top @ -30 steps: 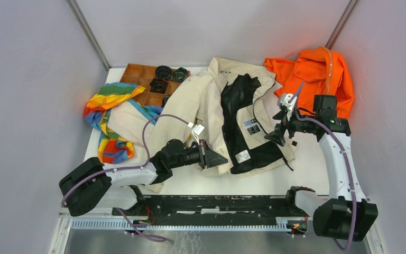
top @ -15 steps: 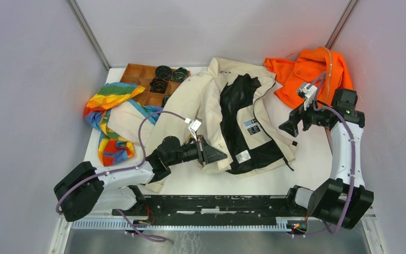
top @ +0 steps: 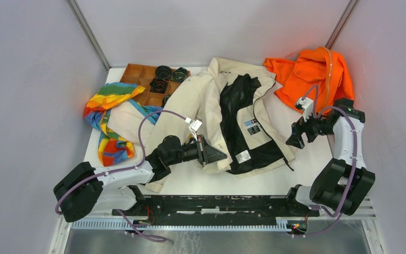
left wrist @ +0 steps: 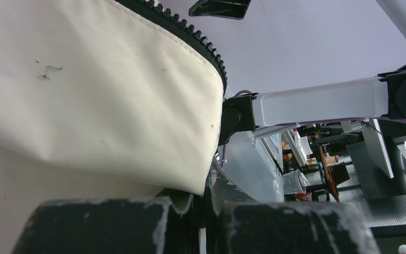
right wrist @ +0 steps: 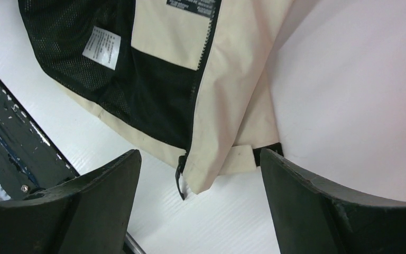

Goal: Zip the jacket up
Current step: Pick up the jacket from the center of the board.

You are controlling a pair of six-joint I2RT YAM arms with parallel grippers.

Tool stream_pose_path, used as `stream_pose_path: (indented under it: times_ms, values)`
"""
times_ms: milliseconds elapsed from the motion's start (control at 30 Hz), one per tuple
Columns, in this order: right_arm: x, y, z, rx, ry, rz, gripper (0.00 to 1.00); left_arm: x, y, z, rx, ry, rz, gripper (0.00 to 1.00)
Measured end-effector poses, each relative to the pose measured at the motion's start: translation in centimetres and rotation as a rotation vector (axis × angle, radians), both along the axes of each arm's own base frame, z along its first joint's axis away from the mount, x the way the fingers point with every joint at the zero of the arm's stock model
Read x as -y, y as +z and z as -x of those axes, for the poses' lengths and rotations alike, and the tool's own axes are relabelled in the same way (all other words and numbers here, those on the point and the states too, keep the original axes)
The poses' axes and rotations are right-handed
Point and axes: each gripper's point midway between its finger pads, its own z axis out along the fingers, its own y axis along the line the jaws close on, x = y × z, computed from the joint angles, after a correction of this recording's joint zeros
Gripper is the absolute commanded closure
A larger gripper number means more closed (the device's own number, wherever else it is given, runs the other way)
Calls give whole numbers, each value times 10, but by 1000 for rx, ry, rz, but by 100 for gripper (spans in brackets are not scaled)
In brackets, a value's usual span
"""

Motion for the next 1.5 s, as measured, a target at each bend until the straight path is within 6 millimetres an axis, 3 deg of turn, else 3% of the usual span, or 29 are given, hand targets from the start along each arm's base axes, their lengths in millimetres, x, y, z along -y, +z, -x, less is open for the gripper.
stream_pose_path:
  times_ms: [167, 300, 533, 600, 900, 1200, 1500]
  values:
    - [-3, -18, 12, -50, 6, -5, 14, 0, -1, 0, -2, 1, -3, 98]
    - [-4, -21, 14, -46, 13, -6, 14, -1, -2, -1, -4, 3, -7, 98]
    - [-10, 5, 4, 163, 77, 32, 11, -4, 0, -2, 2, 14, 1, 98]
    - [-13, 11, 5, 223, 109, 43, 2, -4, 0, -3, 2, 14, 0, 98]
    - [-20, 26, 1, 391, 168, 82, 2, -5, 0, -6, 32, 19, -8, 98]
    - [-28, 5, 18, 272, 228, 11, 6, -4, 4, -8, 55, 21, -6, 98]
    - [-22, -2, 22, 212, 198, 43, 6, -2, 7, -10, 71, 21, -13, 98]
